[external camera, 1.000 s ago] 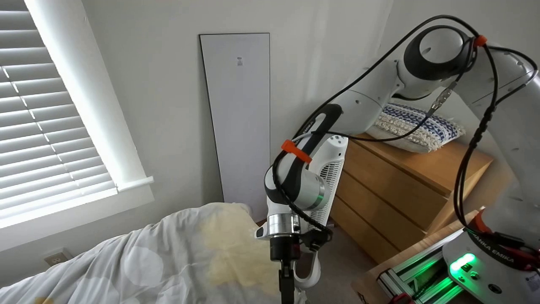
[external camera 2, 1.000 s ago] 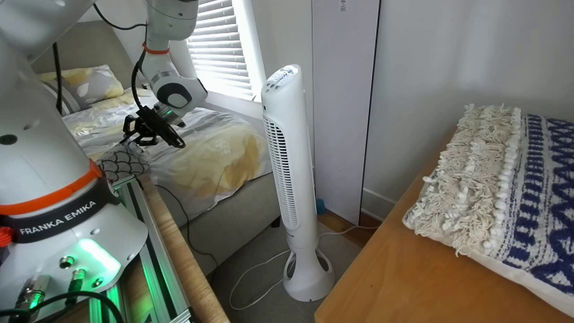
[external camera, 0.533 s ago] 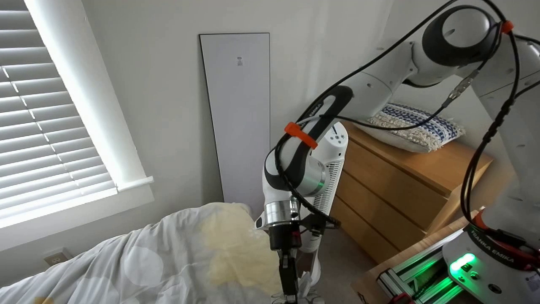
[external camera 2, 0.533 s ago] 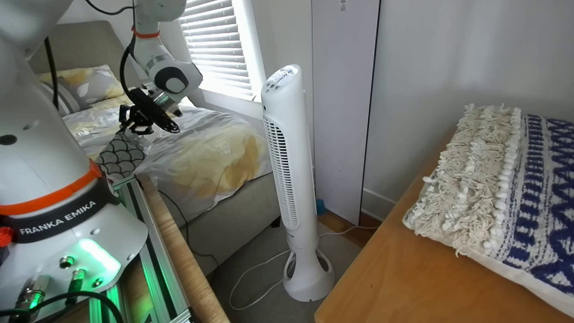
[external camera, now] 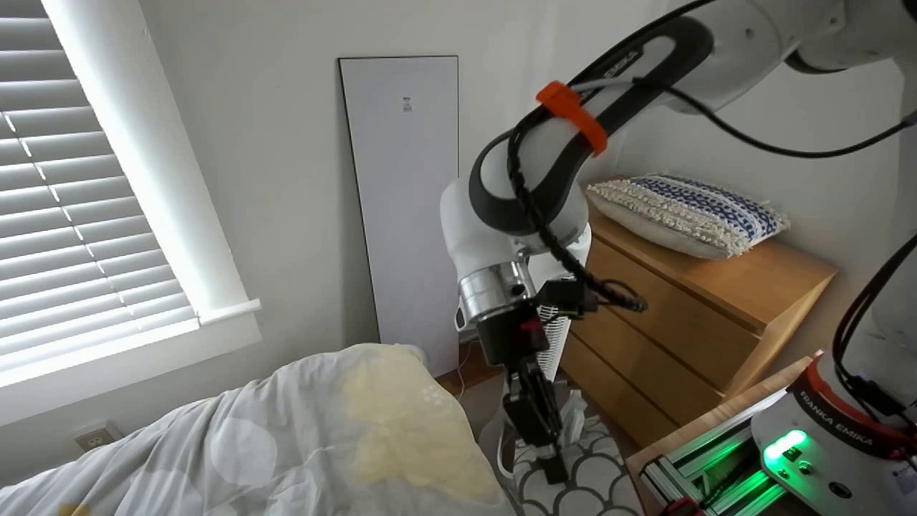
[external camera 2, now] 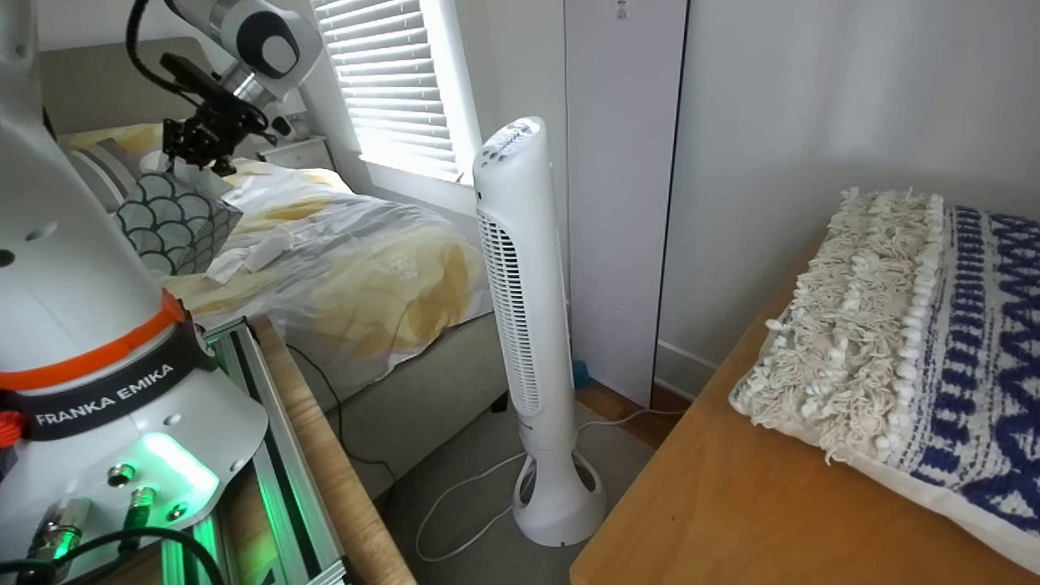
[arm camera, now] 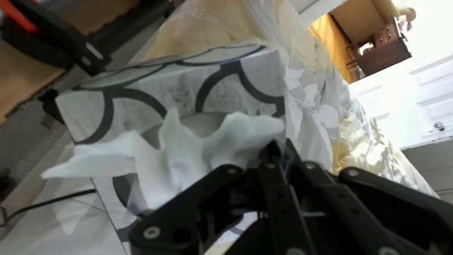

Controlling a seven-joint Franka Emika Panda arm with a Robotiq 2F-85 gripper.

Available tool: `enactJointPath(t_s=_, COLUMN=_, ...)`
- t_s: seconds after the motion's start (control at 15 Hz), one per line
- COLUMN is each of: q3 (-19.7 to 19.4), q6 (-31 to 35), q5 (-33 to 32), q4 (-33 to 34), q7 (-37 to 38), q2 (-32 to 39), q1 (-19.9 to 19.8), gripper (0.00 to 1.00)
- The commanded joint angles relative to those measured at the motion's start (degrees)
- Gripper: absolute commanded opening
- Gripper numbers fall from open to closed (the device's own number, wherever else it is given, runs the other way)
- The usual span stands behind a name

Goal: Put the napkin box on the cabinet on the right

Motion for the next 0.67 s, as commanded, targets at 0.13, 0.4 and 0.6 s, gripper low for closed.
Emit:
enactJointPath(t_s=0.13, q3=-3.8, q6=-16.6, q5=-2.8, q4=-2.0, q7=3.3, q2=-19.7, q1=-2.4, gripper=0.01)
enactJointPath(t_s=0.4, q3=-12.1, q6=-17.2, q5=-6.9, q4=-0.6, q7=3.0, q2=-19.1, q1=3.1, gripper=0.04)
enactJointPath(t_s=0.6, q3=-15.1, q6=-17.0, q5=-8.9, q4=-1.5, q7=2.8, q2=-21.1, q1=4.3, gripper=0.04)
